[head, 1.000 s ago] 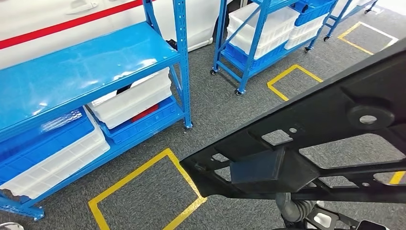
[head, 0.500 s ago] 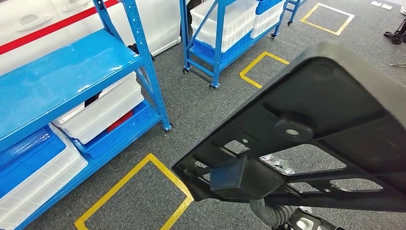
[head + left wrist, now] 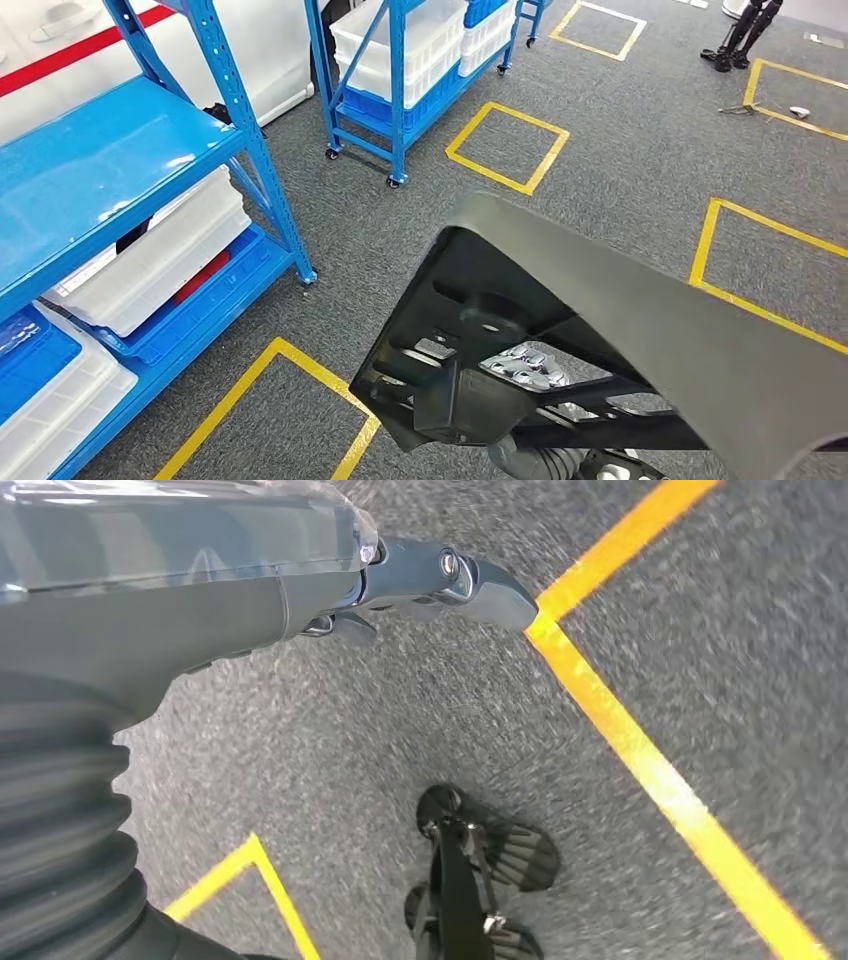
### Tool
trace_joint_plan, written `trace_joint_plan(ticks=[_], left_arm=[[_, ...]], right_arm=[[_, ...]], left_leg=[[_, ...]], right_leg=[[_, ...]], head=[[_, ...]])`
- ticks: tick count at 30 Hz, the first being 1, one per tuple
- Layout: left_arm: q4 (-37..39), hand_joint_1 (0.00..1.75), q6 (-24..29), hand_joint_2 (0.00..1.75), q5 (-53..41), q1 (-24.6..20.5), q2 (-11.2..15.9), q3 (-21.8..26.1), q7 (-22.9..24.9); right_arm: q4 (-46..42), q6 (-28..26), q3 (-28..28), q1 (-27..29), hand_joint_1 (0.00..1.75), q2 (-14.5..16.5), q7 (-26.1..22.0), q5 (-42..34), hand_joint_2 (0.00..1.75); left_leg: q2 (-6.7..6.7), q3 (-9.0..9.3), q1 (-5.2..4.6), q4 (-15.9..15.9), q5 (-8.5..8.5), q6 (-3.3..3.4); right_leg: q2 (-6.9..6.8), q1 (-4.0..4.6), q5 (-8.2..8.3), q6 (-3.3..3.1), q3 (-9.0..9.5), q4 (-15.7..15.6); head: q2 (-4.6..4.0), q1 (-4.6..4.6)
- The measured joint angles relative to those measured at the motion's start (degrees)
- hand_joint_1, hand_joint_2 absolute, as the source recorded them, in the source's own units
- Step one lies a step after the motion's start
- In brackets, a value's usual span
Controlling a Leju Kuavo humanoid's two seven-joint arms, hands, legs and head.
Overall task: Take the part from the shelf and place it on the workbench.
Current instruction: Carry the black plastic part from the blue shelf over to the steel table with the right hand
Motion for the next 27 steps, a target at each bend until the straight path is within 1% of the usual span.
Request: trace_joint_plan(ticks=[1, 2, 3, 4, 5, 6, 7, 8, 9, 10, 11, 12, 13, 14, 15, 16, 17, 18, 19, 20, 21, 22, 23, 24, 25, 26, 27], left_arm=[[0.0, 0.0, 0.0, 1.75, 0.0, 0.1, -0.2, 0.0, 0.2], [0.0, 0.0, 0.0, 1.75, 0.0, 0.3, -0.4, 0.0, 0.5], [0.0, 0.0, 0.0, 1.75, 0.0, 0.4, -0.6, 0.0, 0.8], [0.0, 0.0, 0.0, 1.75, 0.1, 0.5, -0.7, 0.0, 1.1], [0.0, 0.0, 0.1, 1.75, 0.2, 0.4, -0.8, 0.0, 1.4], [0.0, 0.0, 0.4, 1.75, 0.4, 0.4, -0.9, 0.1, 1.8], [0.0, 0.0, 0.8, 1.75, 0.5, 0.3, -1.0, 0.2, 2.2], [0.0, 0.0, 1.4, 1.75, 0.7, 0.2, -1.1, 0.3, 2.7], [0.0, 0.0, 1.9, 1.75, 0.9, 0.2, -1.1, 0.5, 3.3], [0.0, 0.0, 2.3, 1.75, 1.0, 0.2, -1.2, 0.7, 3.8], [0.0, 0.0, 2.7, 1.75, 1.1, 0.2, -1.2, 0.9, 4.3], [0.0, 0.0, 2.9, 1.75, 1.2, 0.1, -1.2, 0.9, 4.6], [0.0, 0.0, 3.1, 1.75, 1.4, 0.1, -1.2, 1.0, 4.8], [0.0, 0.0, 3.2, 1.75, 1.5, 0.1, -1.3, 1.2, 5.0], [0.0, 0.0, 3.4, 1.75, 1.7, 0.1, -1.3, 1.4, 5.0], [0.0, 0.0, 3.5, 1.75, 1.8, 0.2, -1.3, 1.6, 5.1], [0.0, 0.0, 3.6, 1.75, 1.8, 0.3, -1.4, 1.9, 5.0], [0.0, 0.0, 3.6, 1.75, 1.8, 0.5, -1.4, 2.1, 4.9], [0.0, 0.0, 3.5, 1.75, 1.7, 0.6, -1.3, 2.2, 4.7], [0.0, 0.0, 3.4, 1.75, 1.7, 0.7, -1.3, 2.3, 4.6], [0.0, 0.0, 3.3, 1.75, 1.6, 0.7, -1.2, 2.3, 4.4], [0.0, 0.0, 3.3, 1.75, 1.6, 0.7, -1.2, 2.4, 4.3], [0.0, 0.0, 3.4, 1.75, 1.7, 0.7, -1.1, 2.4, 4.3], [0.0, 0.0, 3.6, 1.75, 1.9, 0.7, -1.0, 2.5, 4.3], [0.0, 0.0, 4.0, 1.75, 2.2, 0.7, -0.9, 2.7, 4.4], [0.0, 0.0, 4.5, 1.75, 2.5, 0.7, -0.8, 3.0, 4.4], [-0.1, 0.0, 4.9, 1.75, 2.7, 0.6, -0.7, 3.2, 4.5]], right_arm=[[0.1, -0.1, 0.1, 0.0, 1.66, -0.4, 0.0, 0.0, 1.75], [0.2, -0.1, 0.2, 0.0, 1.66, -0.7, 0.0, 0.0, 1.75], [0.4, -0.2, 0.4, 0.1, 1.66, -1.1, 0.0, -0.1, 1.75], [0.5, -0.3, 0.5, 0.1, 1.66, -1.4, 0.0, -0.2, 1.75], [0.6, -0.4, 0.7, 0.0, 1.66, -1.7, 0.0, -0.3, 1.75], [0.7, -0.4, 0.8, 0.0, 1.66, -1.9, 0.0, -0.5, 1.75], [0.7, -0.5, 1.0, -0.1, 1.66, -2.0, 0.0, -0.7, 1.75], [0.7, -0.5, 1.0, -0.3, 1.66, -2.1, 0.0, -1.0, 1.75], [0.8, -0.4, 1.1, -0.5, 1.66, -2.2, 0.0, -1.3, 1.75], [0.8, -0.4, 1.1, -0.7, 1.66, -2.2, 0.0, -1.6, 1.75], [0.8, -0.3, 1.1, -0.9, 1.66, -2.2, 0.0, -1.9, 1.75], [0.8, -0.1, 1.1, -0.9, 1.66, -2.3, 0.0, -2.1, 1.75], [0.8, 0.0, 1.2, -1.0, 1.66, -2.3, 0.0, -2.2, 1.75], [0.8, 0.2, 1.2, -1.1, 1.66, -2.3, 0.0, -2.4, 1.75], [0.8, 0.3, 1.2, -1.3, 1.66, -2.3, 0.0, -2.5, 1.75], [0.8, 0.5, 1.2, -1.4, 1.66, -2.3, 0.0, -2.7, 1.75], [0.9, 0.6, 1.2, -1.5, 1.66, -2.3, 0.0, -2.8, 1.75], [0.9, 0.8, 1.2, -1.5, 1.66, -2.3, 0.0, -2.9, 1.75], [0.9, 0.8, 1.2, -1.5, 1.66, -2.3, 0.0, -3.0, 1.75], [1.0, 0.8, 1.2, -1.6, 1.66, -2.3, 0.0, -3.0, 1.75], [1.0, 0.8, 1.2, -1.6, 1.66, -2.3, 0.0, -3.1, 1.75], [1.0, 0.8, 1.2, -1.6, 1.66, -2.3, 0.0, -3.2, 1.75], [1.0, 0.9, 1.2, -1.6, 1.66, -2.3, 0.0, -3.3, 1.75], [0.9, 1.1, 1.1, -1.6, 1.66, -2.3, 0.0, -3.6, 1.75], [0.9, 1.4, 1.1, -1.6, 1.66, -2.3, 0.0, -3.9, 1.75], [0.8, 1.6, 1.0, -1.6, 1.66, -2.3, 0.0, -4.2, 1.75], [0.7, 1.8, 1.0, -1.6, 1.66, -2.3, 0.0, -4.4, 1.75]], left_leg=[[0.78, -0.06, -0.14, 0.0, -0.02, 0.21], [1.63, -0.12, -0.27, 0.0, -0.05, 0.29], [2.47, -0.16, -0.35, 0.0, -0.08, 0.33], [3.25, -0.17, -0.4, 0.0, -0.12, 0.33], [3.96, -0.13, -0.44, 0.0, -0.16, 0.29], [4.56, -0.03, -0.47, 0.0, -0.22, 0.2], [5.1, 0.1, -0.52, 0.0, -0.31, 0.07], [5.58, 0.22, -0.64, 0.1, -0.43, -0.14], [6.02, 0.31, -0.75, 0.1, -0.53, -0.41], [6.49, 0.39, -0.82, 0.1, -0.61, -0.72], [6.97, 0.51, -0.89, 0.0, -0.65, -1.06], [7.26, 0.61, -0.88, 0.0, -0.76, -1.41], [6.83, 0.67, -0.84, 0.3, -1.14, -1.71], [5.79, 0.3, -0.79, 1.4, -2.09, -1.94], [4.42, -0.72, -0.71, 3.9, -3.65, -2.13], [3.02, -2.34, -0.63, 7.6, -5.63, -2.26], [2.25, -4.32, -0.59, 11.7, -7.49, -2.37], [1.94, -6.01, -0.59, 15.1, -8.58, -2.47], [1.83, -6.9, -0.58, 16.6, -8.53, -2.52], [1.76, -6.61, -0.54, 15.6, -7.2, -2.52], [1.48, -5.28, -0.46, 12.4, -5.03, -2.47], [0.49, -3.45, -0.29, 8.2, -2.83, -2.4], [-0.71, -1.8, -0.18, 4.4, -1.3, -2.32], [-1.65, -0.68, -0.11, 1.8, -0.48, -2.17], [-2.29, -0.21, -0.14, 0.7, -0.35, -1.96], [-2.08, -0.16, -0.29, 0.6, -0.43, -1.7], [-1.48, -0.13, -0.24, 0.5, -0.29, -1.31]], right_leg=[[-1.27, 0.01, -1.99, 0.2, -1.82, 3.8], [-1.81, -0.07, -3.67, 0.37, -3.65, 7.6], [-2.02, -0.15, -4.47, 0.47, -4.91, 10.3], [-2.15, -0.21, -4.18, 0.5, -5.13, 11.0], [-2.37, -0.24, -2.89, 0.45, -4.09, 9.3], [-2.94, -0.23, -1.01, 0.29, -2.0, 5.6], [-4.09, -0.08, 0.47, -0.01, 0.42, 1.2], [-5.06, 0.15, 1.53, -0.4, 2.36, -2.4], [-5.71, 0.41, 1.97, -0.8, 3.49, -4.6], [-5.89, 0.65, 1.9, -1.17, 3.81, -5.5], [-5.26, 0.78, 2.0, -1.46, 3.68, -5.5], [-4.62, 0.6, 2.15, -1.79, 3.72, -5.7], [-4.1, 0.41, 2.33, -2.11, 3.85, -6.0], [-3.6, 0.19, 2.56, -2.45, 4.01, -6.3], [-3.11, -0.03, 2.76, -2.75, 4.16, -6.5], [-2.59, -0.01, 2.82, -2.91, 4.15, -6.6], [-1.95, 0.0, 2.86, -3.03, 4.09, -6.5], [-1.24, 0.03, 2.87, -3.06, 4.05, -6.5], [-0.51, 0.05, 2.86, -3.05, 4.05, -6.4], [0.23, 0.04, 2.84, -3.01, 4.09, -6.3], [0.96, 0.02, 2.78, -2.92, 4.15, -6.2], [1.63, 0.0, 2.68, -2.77, 4.16, -6.0], [2.28, 0.04, 2.59, -2.54, 4.06, -5.7], [2.86, 0.07, 2.56, -2.25, 3.87, -5.6], [3.38, 0.08, 2.59, -1.92, 3.64, -5.4], [3.92, 0.07, 2.7, -1.54, 3.43, -5.4], [4.42, 0.01, 2.8, -1.15, 3.3, -5.5]], head=[[0.0, 0.01], [0.0, 0.0], [0.0, 0.0], [0.0, 0.0], [0.0, 0.0], [0.0, 0.0], [0.0, 0.0], [0.0, 0.0], [0.0, 0.0], [0.0, 0.0], [0.0, 0.0], [0.0, 0.0], [0.0, 0.0], [0.0, 0.0], [0.0, -0.01], [0.0, -0.01], [0.0, -0.02], [0.0, -0.02], [0.0, -0.02], [0.0, -0.02], [0.0, -0.02], [0.0, -0.01], [0.0, -0.01], [0.0, -0.01], [0.0, -0.01], [0.0, -0.01], [0.0, -0.01]])
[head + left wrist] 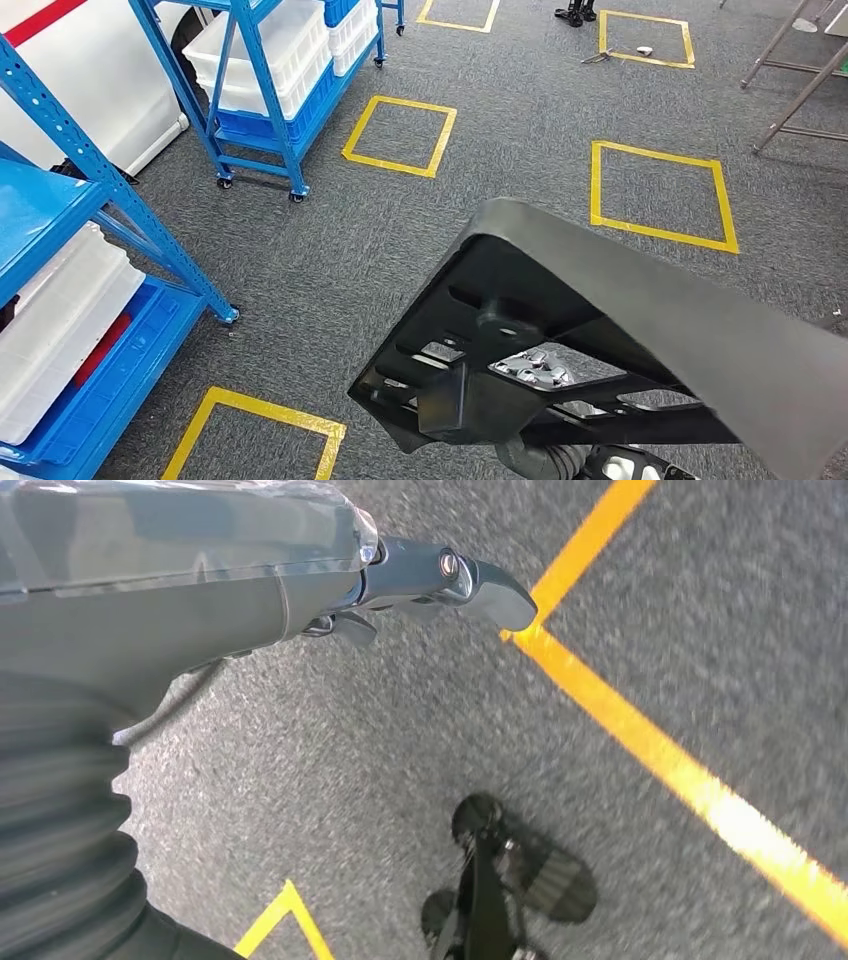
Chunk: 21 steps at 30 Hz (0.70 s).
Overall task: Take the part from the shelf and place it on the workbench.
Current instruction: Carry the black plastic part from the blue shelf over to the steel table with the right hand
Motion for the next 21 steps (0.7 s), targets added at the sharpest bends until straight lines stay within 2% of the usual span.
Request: trace_joint_plan(ticks=[1, 3, 4, 5, 6, 7, 8, 9, 11, 12, 13, 14, 16, 17, 18, 20, 21], left_arm=[[0.0, 0.0, 0.3, 1.75, 0.2, -0.1, 0.1, 0.2, 0.0], [-0.2, 0.0, 0.6, 1.75, 0.3, -0.1, 0.3, 0.6, 0.0], [-0.3, 0.0, 0.6, 1.75, 0.3, 0.0, 0.4, 0.7, 0.0], [-0.3, 0.0, 0.5, 1.75, 0.4, 0.2, 0.5, 0.8, 0.0], [-0.4, 0.0, 0.4, 1.75, 0.4, 0.3, 0.6, 0.9, 0.0], [-0.4, 0.0, 0.4, 1.75, 0.4, 0.4, 0.7, 1.0, -0.1], [-0.5, 0.0, 0.3, 1.75, 0.4, 0.4, 0.8, 1.0, -0.1], [-0.5, 0.0, 0.2, 1.75, 0.4, 0.4, 0.9, 1.0, -0.2], [-0.6, 0.0, 0.2, 1.75, 0.4, 0.3, 0.9, 1.0, -0.3], [-0.6, 0.0, 0.2, 1.75, 0.4, 0.3, 0.9, 1.0, -0.3], [-0.6, 0.0, 0.1, 1.75, 0.3, 0.3, 1.0, 1.0, -0.3], [-0.6, 0.0, 0.1, 1.75, 0.3, 0.3, 1.0, 1.0, -0.3], [-0.7, 0.0, 0.1, 1.75, 0.0, 0.1, 1.1, 1.0, -0.4], [-0.7, 0.0, 0.0, 1.75, -0.3, 0.1, 1.1, 1.0, -0.6], [-0.8, 0.0, -0.1, 1.75, -0.5, 0.1, 1.3, 1.0, -0.8], [-0.9, 0.0, -0.4, 1.75, -0.6, 0.2, 1.8, 1.0, -1.1], [-0.9, 0.0, -0.4, 1.75, -0.6, 0.3, 2.0, 1.0, -1.2]], right_arm=[[-0.1, 0.2, -0.1, 0.1, 1.66, -0.1, 0.0, -0.2, 1.75], [-0.4, 0.3, -0.4, 0.1, 1.66, -0.2, 0.0, -0.6, 1.75], [-0.5, 0.4, -0.6, 0.1, 1.66, -0.2, 0.0, -0.7, 1.75], [-0.6, 0.4, -0.8, 0.1, 1.66, -0.2, 0.0, -0.7, 1.75], [-0.6, 0.5, -1.0, 0.1, 1.66, -0.2, 0.0, -0.8, 1.75], [-0.7, 0.5, -1.2, 0.1, 1.66, -0.2, 0.0, -0.9, 1.75], [-0.7, 0.6, -1.4, 0.2, 1.66, -0.2, 0.0, -0.9, 1.75], [-0.7, 0.7, -1.5, 0.1, 1.66, -0.2, 0.0, -1.0, 1.75], [-0.7, 0.8, -1.8, 0.1, 1.66, -0.2, 0.0, -1.0, 1.75], [-0.8, 0.9, -2.0, 0.0, 1.66, -0.2, 0.0, -1.0, 1.75], [-0.9, 0.9, -2.1, 0.0, 1.66, -0.2, 0.0, -1.0, 1.75], [-0.9, 0.9, -2.2, 0.0, 1.66, -0.2, 0.0, -1.1, 1.75], [-1.0, 0.9, -2.5, 0.1, 1.66, -0.2, 0.0, -1.1, 1.75], [-1.1, 0.8, -2.8, 0.2, 1.66, -0.3, 0.0, -1.1, 1.75], [-1.3, 0.5, -3.0, 0.2, 1.66, -0.3, 0.0, -1.1, 1.75], [-1.5, 0.1, -3.3, 0.6, 1.66, -0.3, 0.0, -1.0, 1.75], [-1.5, 0.0, -3.4, 0.8, 1.66, -0.3, 0.0, -0.9, 1.75]], left_leg=[[0.61, 0.05, 0.04, -0.2, 0.16, 0.44], [1.95, 0.1, 0.2, -0.7, 0.46, 1.29], [2.64, 0.08, 0.09, -0.7, 0.48, 1.54], [3.33, 0.02, -0.01, -0.7, 0.45, 1.66], [4.07, -0.01, -0.11, -0.7, 0.41, 1.69], [4.79, -0.03, -0.18, -0.7, 0.36, 1.69], [5.48, 0.01, -0.22, -0.7, 0.3, 1.66], [6.08, 0.12, -0.24, -0.7, 0.21, 1.57], [7.13, 0.49, -0.39, -0.7, -0.05, 1.25], [7.59, 0.65, -0.51, -0.7, -0.18, 0.99], [8.07, 0.79, -0.62, -0.7, -0.3, 0.69], [8.58, 0.9, -0.7, -0.7, -0.37, 0.37], [9.28, 1.23, -0.66, -0.7, -0.65, -0.3], [8.62, 1.12, -0.58, -0.1, -1.27, -0.59], [7.38, 0.46, -0.49, 1.8, -2.56, -0.84], [4.4, -2.78, -0.29, 9.0, -6.46, -1.21], [3.68, -4.72, -0.26, 13.0, -8.08, -1.37]], right_leg=[[-0.35, 0.0, -0.19, 0.33, -0.21, 0.3], [-2.88, 0.08, -2.28, 0.81, -1.82, 3.5], [-4.63, 0.07, -4.14, 0.96, -3.44, 6.8], [-5.7, 0.0, -6.05, 1.14, -5.41, 10.9], [-6.24, -0.12, -7.39, 1.3, -7.18, 14.4], [-6.5, -0.23, -7.74, 1.4, -8.16, 16.4], [-6.69, -0.3, -6.98, 1.42, -7.98, 16.1], [-7.08, -0.32, -5.28, 1.33, -6.49, 13.4], [-9.23, 0.0, -1.86, 0.79, -1.79, 4.9], [-10.12, 0.25, -0.99, 0.43, -0.16, 1.7], [-10.64, 0.5, -0.75, 0.09, 0.59, 0.1], [-10.37, 0.7, -0.9, -0.17, 0.53, -0.1], [-8.97, 0.55, -0.6, -0.73, 0.53, -0.5], [-8.35, 0.36, -0.41, -1.05, 0.7, -0.8], [-7.78, 0.15, -0.21, -1.39, 0.89, -1.1], [-6.61, -0.03, -0.03, -1.82, 1.0, -1.3], [-5.92, -0.01, -0.02, -1.91, 0.96, -1.2]], head=[[0.0, 0.01], [0.0, 0.01], [0.0, 0.02], [0.0, 0.02], [0.0, 0.02], [0.0, 0.02], [0.0, 0.02], [0.0, 0.02], [0.0, 0.02], [0.0, 0.02], [0.0, 0.02], [0.0, 0.02], [0.0, 0.02], [0.0, 0.01], [0.0, 0.01], [0.0, -0.01], [0.0, -0.01]])
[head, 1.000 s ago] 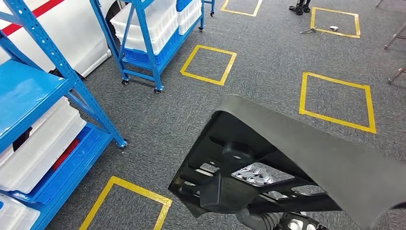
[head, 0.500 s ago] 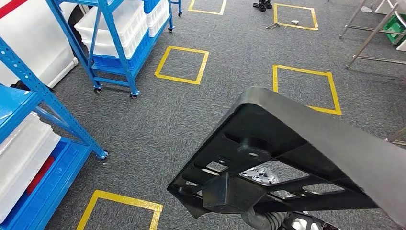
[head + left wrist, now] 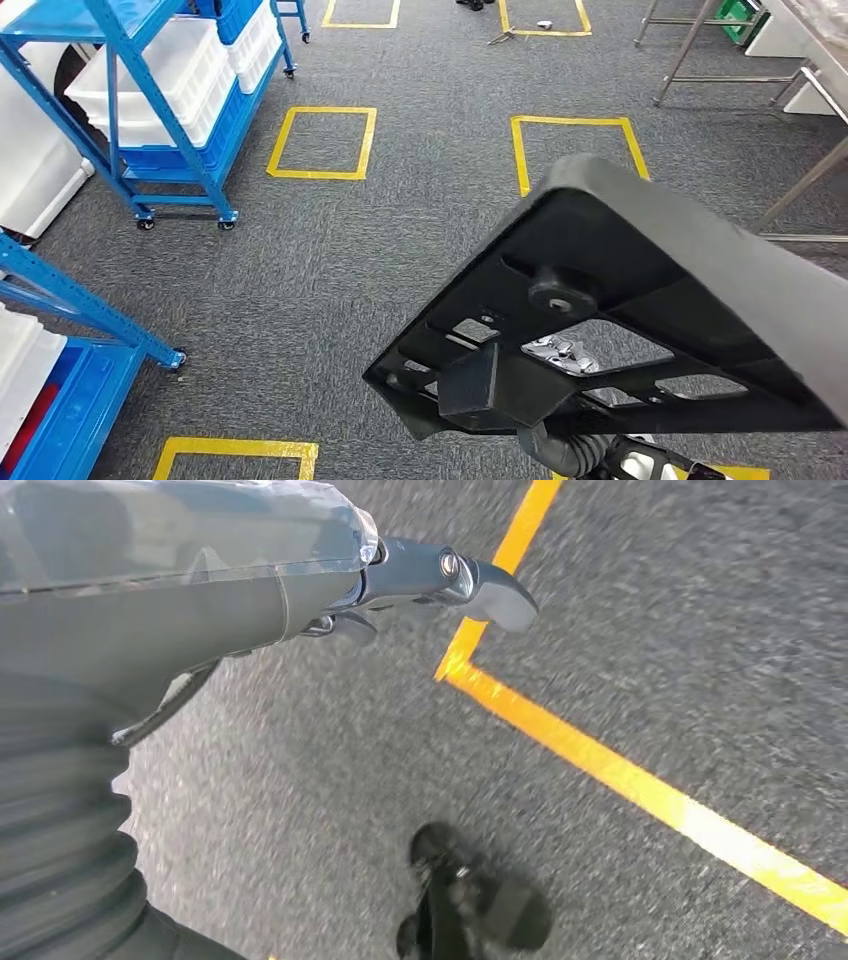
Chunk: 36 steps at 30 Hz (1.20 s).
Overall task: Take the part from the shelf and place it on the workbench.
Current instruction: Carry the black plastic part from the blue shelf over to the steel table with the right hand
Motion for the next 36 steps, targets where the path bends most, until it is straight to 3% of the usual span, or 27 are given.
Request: trace_joint_plan(ticks=[1, 2, 4, 6, 8, 10, 12, 14, 16, 17, 18, 19, 21, 23, 25, 26, 28, 30, 32, 33, 34, 36], left_arm=[[0.0, 0.0, -0.1, 1.75, 0.0, 0.1, 0.2, 0.0, 0.0], [0.0, 0.0, -0.1, 1.75, 0.1, 0.1, 0.3, 0.0, -0.1], [0.0, 0.0, -0.3, 1.75, -0.1, 0.1, 0.6, 0.0, -0.4], [0.0, 0.0, -0.9, 1.75, -0.5, 0.1, 0.9, 0.0, -0.8], [0.0, 0.0, -1.5, 1.75, -0.9, -0.1, 1.2, 0.0, -1.1], [0.0, 0.0, -2.0, 1.75, -1.2, -0.5, 1.5, -0.1, -1.1], [0.0, 0.0, -2.3, 1.75, -1.3, -0.9, 1.6, -0.1, -1.1], [0.0, 0.0, -2.5, 1.75, -1.3, -0.9, 1.6, -0.1, -1.1], [0.0, 0.0, -2.6, 1.75, -1.2, -0.7, 1.6, -0.1, -1.0], [0.0, 0.0, -2.6, 1.75, -1.2, -0.6, 1.6, -0.1, -1.0], [0.0, 0.0, -2.6, 1.75, -1.2, -0.7, 1.6, -0.1, -1.0], [0.0, 0.0, -2.6, 1.75, -1.2, -0.7, 1.6, -0.1, -1.0], [0.0, 0.0, -2.7, 1.75, -1.3, -0.8, 1.5, -0.1, -1.0], [0.0, 0.0, -2.9, 1.75, -1.5, -0.9, 1.4, -0.1, -0.9], [0.0, 0.0, -3.2, 1.75, -1.8, -1.1, 1.4, -0.1, -0.6], [0.1, 0.0, -3.3, 1.75, -1.9, -1.3, 1.4, -0.2, -0.4], [0.1, 0.0, -3.4, 1.75, -2.0, -1.5, 1.4, -0.2, 0.2], [0.2, 0.0, -3.3, 1.75, -1.8, -1.4, 1.4, -0.2, 0.6], [0.2, 0.0, -3.1, 1.75, -1.6, -1.1, 1.3, -0.2, 0.7], [0.3, 0.0, -3.1, 1.75, -1.6, -1.0, 1.3, -0.2, 0.7], [0.3, 0.0, -3.1, 1.75, -1.5, -1.0, 1.2, -0.2, 0.6], [0.3, 0.0, -3.4, 1.75, -1.5, -1.0, 1.2, -0.2, 0.4]], right_arm=[[0.0, 0.0, -0.1, 0.3, 1.66, 0.0, 0.0, 0.0, 1.75], [0.0, -0.2, -0.2, 0.6, 1.66, 0.0, 0.0, 0.2, 1.75], [-0.2, -1.0, -0.2, 1.1, 1.66, 0.0, 0.0, 0.7, 1.75], [-0.6, -2.6, -0.2, 1.5, 1.66, 0.0, 0.0, 1.7, 1.75], [-1.1, -4.1, -0.2, 1.8, 1.66, 0.0, 0.0, 3.0, 1.75], [-1.5, -4.8, 0.1, 2.1, 1.66, 0.0, 0.0, 4.1, 1.75], [-1.6, -5.0, 0.6, 2.3, 1.66, 0.1, 0.0, 4.7, 1.75], [-1.7, -4.8, 1.2, 2.4, 1.66, 0.1, 0.0, 4.8, 1.75], [-1.7, -4.7, 1.6, 2.5, 1.66, 0.1, 0.0, 4.9, 1.75], [-1.7, -4.7, 1.8, 2.6, 1.66, 0.1, 0.0, 4.8, 1.75], [-1.7, -4.7, 2.0, 2.6, 1.66, 0.1, 0.0, 4.8, 1.75], [-1.7, -4.7, 2.2, 2.6, 1.66, 0.1, 0.0, 4.8, 1.75], [-1.6, -4.6, 2.5, 2.1, 1.66, 0.0, 0.0, 4.6, 1.75], [-1.4, -4.5, 2.9, 1.3, 1.66, 0.0, 0.0, 4.3, 1.75], [-1.0, -4.5, 3.1, 0.6, 1.66, -0.2, 0.0, 3.8, 1.75], [-0.9, -4.3, 3.2, 0.4, 1.66, -0.4, 0.0, 3.3, 1.75], [-0.5, -3.8, 3.4, -0.3, 1.66, -0.7, 0.0, 2.5, 1.75], [0.1, -3.3, 3.8, -0.9, 1.66, -0.8, 0.0, 2.1, 1.75], [0.8, -3.0, 4.2, -1.4, 1.66, -0.9, 0.0, 1.9, 1.75], [1.1, -2.9, 4.4, -1.6, 1.66, -0.9, 0.0, 1.7, 1.75], [1.5, -2.8, 4.5, -2.0, 1.66, -0.9, 0.0, 1.6, 1.75], [2.0, -2.8, 4.6, -2.7, 1.66, -0.9, 0.0, 1.3, 1.75]], left_leg=[[-0.29, -1.37, 0.01, 2.6, -0.58, -0.12], [-0.39, -1.72, 0.03, 3.0, 0.11, -0.16], [-1.1, 0.5, 0.19, -2.6, 4.22, -0.08], [-3.58, 3.63, 0.47, -10.1, 7.38, 0.21], [-4.93, 4.77, 0.43, -12.9, 7.83, 0.66], [-3.87, 4.88, 0.35, -13.3, 8.04, 1.35], [-2.62, 5.01, 0.46, -13.7, 8.35, 2.2], [-1.17, 5.04, 0.36, -13.8, 8.39, 2.74], [0.39, 5.0, 0.2, -13.8, 8.28, 2.87], [1.14, 5.03, 0.16, -13.8, 8.2, 2.85], [1.81, 5.12, 0.15, -13.8, 8.11, 2.78], [2.42, 5.29, 0.15, -13.8, 7.98, 2.66], [3.5, 5.73, -0.03, -13.8, 7.62, 2.19], [4.51, 6.02, -0.27, -13.7, 7.31, 1.61], [5.37, 6.29, -0.32, -13.8, 7.14, 0.99], [4.87, 6.39, -0.24, -13.6, 6.84, 0.66], [2.37, 5.28, -0.01, -10.7, 4.77, 0.14], [0.17, 1.96, 0.11, -3.7, 1.25, -0.08], [-0.28, -0.89, 0.13, 1.6, -0.08, -0.15], [-0.4, -1.01, 0.16, 1.4, 0.98, -0.12], [-0.65, -0.11, 0.22, -1.1, 2.97, -0.06], [-2.57, 2.99, 0.43, -8.7, 6.8, 0.14]], right_leg=[[0.75, 0.02, -0.01, -0.01, -0.01, 0.1], [1.52, 0.03, -0.04, 0.02, 0.01, 0.2], [3.04, 0.03, -0.16, 0.2, 0.13, 0.4], [4.37, 0.13, -0.36, 0.62, -0.02, 0.9], [5.56, 0.16, -0.33, 1.28, -0.52, 1.2], [6.35, -0.01, -0.18, 2.05, -0.92, 1.2], [4.03, 0.01, -1.49, 2.66, -1.89, 3.1], [0.55, 0.0, -5.09, 3.15, -5.05, 9.6], [-0.51, -0.22, -7.84, 3.51, -8.7, 16.8], [-0.66, -0.31, -7.7, 3.59, -9.35, 17.9], [-0.86, -0.35, -6.44, 3.57, -8.72, 16.7], [-1.34, -0.33, -4.47, 3.42, -6.92, 13.2], [-3.59, 0.08, -1.34, 2.73, -2.52, 4.9], [-4.65, 0.59, -0.65, 1.99, -0.76, 1.3], [-3.35, 0.68, -0.53, 1.42, -0.9, 1.1], [-2.79, 0.55, -0.37, 1.13, -0.83, 0.9], [-1.73, 0.22, -0.04, 0.53, -0.6, 0.4], [-0.6, 0.24, 0.05, 0.18, -0.65, 0.4], [0.84, 0.29, 0.08, 0.04, -0.66, 0.4], [1.62, 0.28, 0.06, 0.06, -0.62, 0.5], [2.38, 0.26, 0.03, 0.13, -0.55, 0.6], [3.72, 0.27, -0.13, 0.49, -0.56, 1.0]], head=[[0.0, 0.0], [0.0, 0.0], [0.0, 0.0], [0.0, 0.01], [0.0, 0.01], [0.0, 0.01], [0.0, 0.02], [0.0, 0.02], [0.0, 0.02], [0.0, 0.02], [0.0, 0.02], [0.0, 0.02], [0.0, 0.02], [0.0, 0.02], [0.0, 0.02], [0.0, 0.02], [0.0, 0.01], [0.0, 0.01], [0.0, 0.01], [0.0, 0.01], [0.0, 0.01], [0.0, 0.02]])
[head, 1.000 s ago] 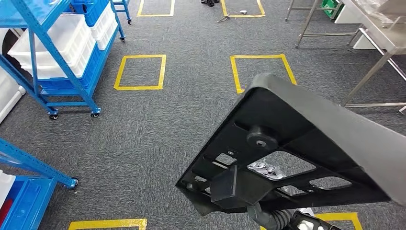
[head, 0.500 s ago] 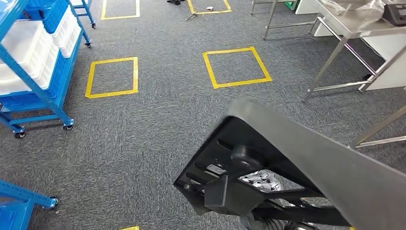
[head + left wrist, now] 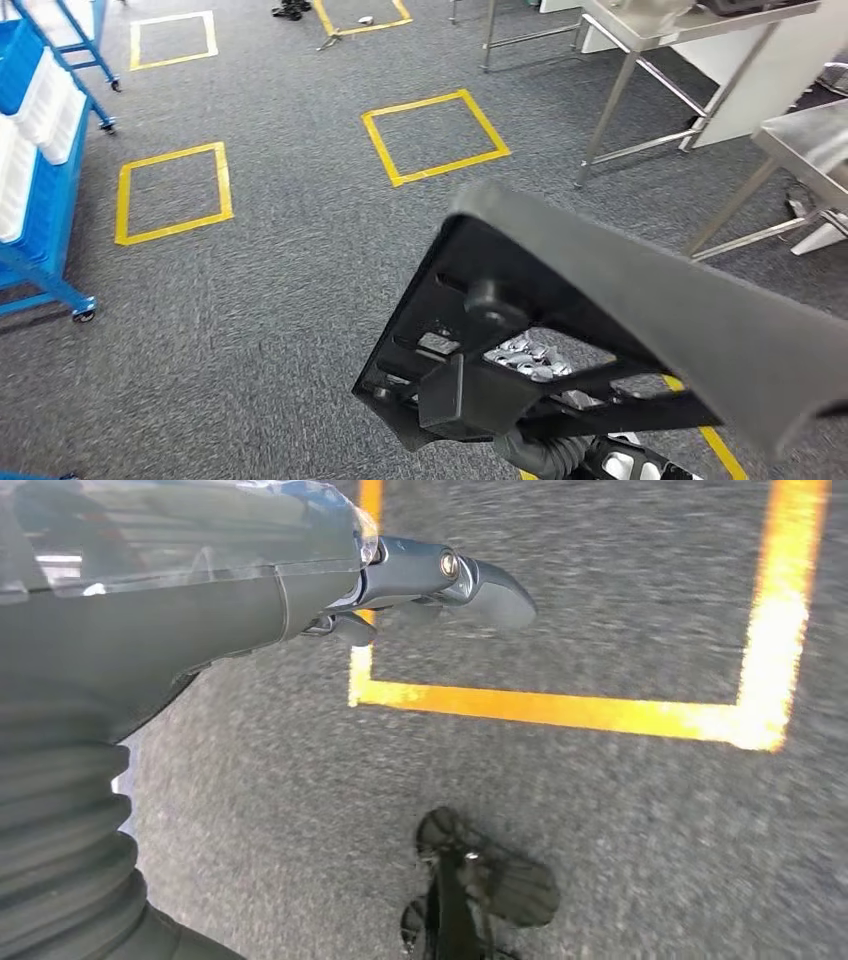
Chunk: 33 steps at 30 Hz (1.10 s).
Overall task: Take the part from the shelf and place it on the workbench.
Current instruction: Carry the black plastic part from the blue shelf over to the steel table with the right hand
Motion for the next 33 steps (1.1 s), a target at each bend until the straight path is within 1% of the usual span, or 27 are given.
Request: trace_joint_plan(ticks=[1, 2, 3, 4, 5, 7, 9, 10, 11, 12, 13, 14, 15, 16, 17, 18, 20, 22, 24, 25, 26, 27, 28, 29, 31, 32, 33], left_arm=[[0.0, 0.0, -0.1, 1.75, 0.0, 0.0, 0.0, 0.0, -0.1], [0.0, 0.0, -0.2, 1.75, 0.1, 0.0, 0.0, 0.0, -0.2], [0.0, 0.0, -0.3, 1.75, 0.2, -0.1, 0.0, 0.0, -0.3], [0.0, 0.0, -0.3, 1.75, 0.3, -0.2, -0.1, 0.0, -0.4], [0.1, 0.0, -0.3, 1.75, 0.4, -0.3, -0.3, 0.0, -0.4], [0.1, 0.0, -0.3, 1.75, 0.6, -0.4, -0.5, 0.0, -0.7], [0.1, 0.0, -0.4, 1.75, 0.7, -0.2, -0.8, 0.1, -0.9], [0.1, 0.0, -0.4, 1.75, 0.9, -0.1, -0.9, 0.1, -0.9], [0.1, 0.0, -0.5, 1.75, 1.0, 0.0, -1.0, 0.1, -0.9], [0.1, 0.0, -0.5, 1.75, 1.1, 0.0, -1.1, 0.1, -0.9], [0.1, 0.0, -0.6, 1.75, 1.1, -0.1, -1.2, 0.2, -0.9], [0.1, 0.0, -0.6, 1.75, 1.2, -0.2, -1.3, 0.2, -0.9], [0.1, 0.0, -0.6, 1.75, 1.2, -0.2, -1.5, 0.2, -0.9], [0.1, 0.0, -0.7, 1.75, 1.3, -0.2, -1.6, 0.2, -1.0], [0.1, 0.0, -0.7, 1.75, 1.4, -0.2, -1.7, 0.2, -1.0], [0.1, 0.0, -0.7, 1.75, 1.5, -0.2, -1.7, 0.2, -1.0], [0.2, 0.0, -0.8, 1.75, 1.7, -0.4, -1.8, 0.2, -1.0], [0.2, 0.0, -0.9, 1.75, 1.7, -0.5, -2.0, 0.3, -1.0], [0.2, 0.0, -0.9, 1.75, 1.8, -0.4, -2.1, 0.4, -1.0], [0.2, 0.0, -0.9, 1.75, 1.8, -0.3, -2.1, 0.6, -1.0], [0.2, 0.0, -0.9, 1.75, 1.8, -0.2, -2.1, 0.7, -1.0], [0.2, 0.0, -0.9, 1.75, 1.8, -0.1, -2.1, 0.9, -1.0], [0.2, 0.0, -0.9, 1.75, 1.8, -0.1, -2.1, 1.0, -1.0], [0.2, 0.0, -0.9, 1.75, 1.8, -0.1, -2.1, 1.1, -1.0], [0.2, 0.0, -0.9, 1.75, 1.8, -0.1, -2.2, 1.1, -1.0], [0.2, 0.0, -0.8, 1.75, 1.8, -0.1, -2.2, 1.2, -1.0], [0.2, 0.0, -0.7, 1.75, 1.8, -0.1, -2.2, 1.2, -1.0]], right_arm=[[0.3, 0.0, 0.0, -0.4, 1.66, 0.0, 0.0, 0.0, 1.75], [0.5, 0.0, 0.1, -0.7, 1.66, 0.0, 0.0, 0.0, 1.75], [0.7, 0.1, 0.2, -1.0, 1.66, 0.0, 0.0, 0.1, 1.75], [0.8, 0.1, 0.2, -1.1, 1.66, 0.0, 0.0, 0.2, 1.75], [0.9, 0.2, 0.2, -1.2, 1.66, 0.0, 0.0, 0.4, 1.75], [1.0, 0.2, 0.4, -1.5, 1.66, 0.0, 0.0, 1.0, 1.75], [1.2, 0.3, 0.6, -1.8, 1.66, 0.0, 0.0, 1.6, 1.75], [1.4, 0.4, 0.8, -1.8, 1.66, 0.0, 0.0, 1.8, 1.75], [1.6, 0.4, 0.9, -1.9, 1.66, 0.0, 0.0, 1.9, 1.75], [1.7, 0.5, 0.9, -1.9, 1.66, 0.0, 0.0, 2.0, 1.75], [1.8, 0.6, 0.9, -1.9, 1.66, 0.1, 0.0, 2.0, 1.75], [1.9, 0.7, 1.0, -2.0, 1.66, 0.1, 0.0, 2.0, 1.75], [1.9, 0.8, 1.0, -2.2, 1.66, 0.1, 0.0, 2.0, 1.75], [1.9, 0.9, 1.0, -2.4, 1.66, 0.1, 0.0, 2.0, 1.75], [1.9, 1.1, 1.0, -2.5, 1.66, 0.2, 0.0, 2.0, 1.75], [2.0, 1.2, 1.0, -2.7, 1.66, 0.2, 0.0, 2.0, 1.75], [2.1, 1.7, 1.0, -2.9, 1.66, 0.2, 0.0, 1.9, 1.75], [2.3, 2.2, 1.0, -3.5, 1.66, 0.3, 0.0, 1.5, 1.75], [2.7, 2.5, 1.1, -4.2, 1.66, 0.4, 0.0, 1.1, 1.75], [2.9, 2.6, 1.1, -4.4, 1.66, 0.4, 0.0, 1.0, 1.75], [3.1, 2.7, 1.1, -4.5, 1.66, 0.4, 0.0, 0.9, 1.75], [3.3, 2.7, 1.1, -4.6, 1.66, 0.4, 0.0, 0.9, 1.75], [3.5, 2.8, 1.1, -4.7, 1.66, 0.4, 0.0, 0.9, 1.75], [3.6, 2.8, 1.1, -4.7, 1.66, 0.4, 0.0, 0.9, 1.75], [3.9, 3.0, 1.1, -5.0, 1.66, 0.4, 0.0, 0.7, 1.75], [4.0, 3.1, 1.2, -5.2, 1.66, 0.4, 0.0, 0.5, 1.75], [4.2, 3.1, 1.2, -5.3, 1.66, 0.4, 0.1, 0.2, 1.75]], left_leg=[[-1.02, 1.08, 0.05, -2.6, 0.88, 0.15], [-1.72, 1.63, 0.01, -4.0, 1.08, 0.37], [-1.83, 1.75, -0.13, -4.3, 0.9, 0.63], [-1.3, 1.76, -0.13, -4.4, 1.04, 1.0], [-0.71, 1.84, -0.09, -4.6, 1.22, 1.41], [0.57, 1.93, 0.09, -5.0, 1.52, 2.24], [1.96, 1.89, -0.11, -5.0, 1.5, 2.69], [2.69, 1.86, -0.21, -5.0, 1.45, 2.75], [3.4, 1.86, -0.29, -5.0, 1.39, 2.77], [4.07, 1.89, -0.34, -5.0, 1.32, 2.75], [4.68, 2.0, -0.37, -5.0, 1.23, 2.67], [5.23, 2.18, -0.4, -5.0, 1.11, 2.55], [5.73, 2.38, -0.52, -5.0, 0.95, 2.35], [6.19, 2.57, -0.63, -5.0, 0.78, 2.09], [6.65, 2.72, -0.73, -5.0, 0.64, 1.81], [7.13, 2.86, -0.81, -5.0, 0.52, 1.5], [7.72, 3.18, -0.78, -5.0, 0.22, 0.83], [5.77, 2.5, -0.63, -2.8, -1.54, 0.35], [3.01, -0.53, -0.45, 4.0, -5.27, 0.14], [2.45, -2.51, -0.41, 8.0, -6.92, 0.04], [2.21, -4.05, -0.39, 10.9, -7.68, -0.04], [2.1, -4.74, -0.38, 11.9, -7.31, -0.1], [2.01, -4.25, -0.33, 10.3, -5.68, -0.1], [1.59, -2.75, -0.22, 6.6, -3.26, -0.07], [-0.56, 0.54, 0.06, -1.2, 0.19, 0.12], [-1.42, 1.43, 0.11, -3.4, 0.83, 0.28], [-1.84, 1.69, 0.04, -4.1, 0.77, 0.5]], right_leg=[[0.6, -0.01, -0.02, 0.3, -0.16, 0.2], [1.18, -0.05, 0.02, 0.65, -0.39, 0.3], [1.74, -0.1, 0.15, 1.06, -0.64, 0.3], [2.3, -0.18, 0.31, 1.46, -0.83, 0.3], [2.12, -0.2, 0.24, 1.79, -1.0, 0.4], [-0.36, -0.11, -1.51, 2.31, -2.39, 3.1], [-3.42, -0.23, -5.2, 2.73, -5.94, 10.3], [-4.04, -0.35, -6.65, 2.92, -7.85, 14.1], [-4.3, -0.45, -7.12, 3.03, -9.04, 16.4], [-4.46, -0.52, -6.51, 3.06, -9.13, 16.5], [-4.76, -0.55, -4.89, 2.98, -7.85, 14.1], [-5.48, -0.5, -2.86, 2.77, -5.62, 10.0], [-6.81, -0.23, -1.44, 2.39, -3.32, 5.8], [-7.86, 0.04, -0.46, 2.02, -1.53, 2.5], [-8.55, 0.32, -0.17, 1.69, -0.62, 0.7], [-8.65, 0.56, -0.33, 1.43, -0.49, 0.2], [-7.25, 0.42, -0.09, 0.97, -0.55, -0.1], [-6.03, 0.04, 0.25, 0.3, -0.32, -0.6], [-4.82, -0.1, 0.4, -0.15, -0.23, -0.8], [-4.12, -0.06, 0.4, -0.23, -0.25, -0.7], [-3.36, -0.02, 0.4, -0.26, -0.23, -0.7], [-2.6, -0.01, 0.39, -0.25, -0.19, -0.7], [-1.82, -0.02, 0.36, -0.2, -0.11, -0.6], [-1.07, -0.06, 0.29, -0.09, -0.01, -0.5], [0.31, -0.09, 0.12, 0.32, -0.13, 0.0], [0.92, -0.1, 0.12, 0.65, -0.37, 0.2], [1.5, -0.12, 0.2, 1.02, -0.66, 0.3]], head=[[0.0, -0.01], [0.0, -0.01], [0.0, -0.01], [0.0, -0.02], [0.0, -0.01], [0.0, 0.0], [0.0, 0.01], [0.0, 0.0], [0.0, 0.0], [0.0, 0.0], [0.0, 0.0], [0.0, 0.0], [0.0, 0.0], [0.0, 0.0], [0.0, 0.0], [0.0, 0.0], [0.0, 0.0], [0.0, 0.0], [0.0, -0.01], [0.0, -0.01], [0.0, -0.02], [0.0, -0.02], [0.0, -0.02], [0.0, -0.02], [0.0, -0.01], [0.0, 0.0], [0.0, -0.01]])
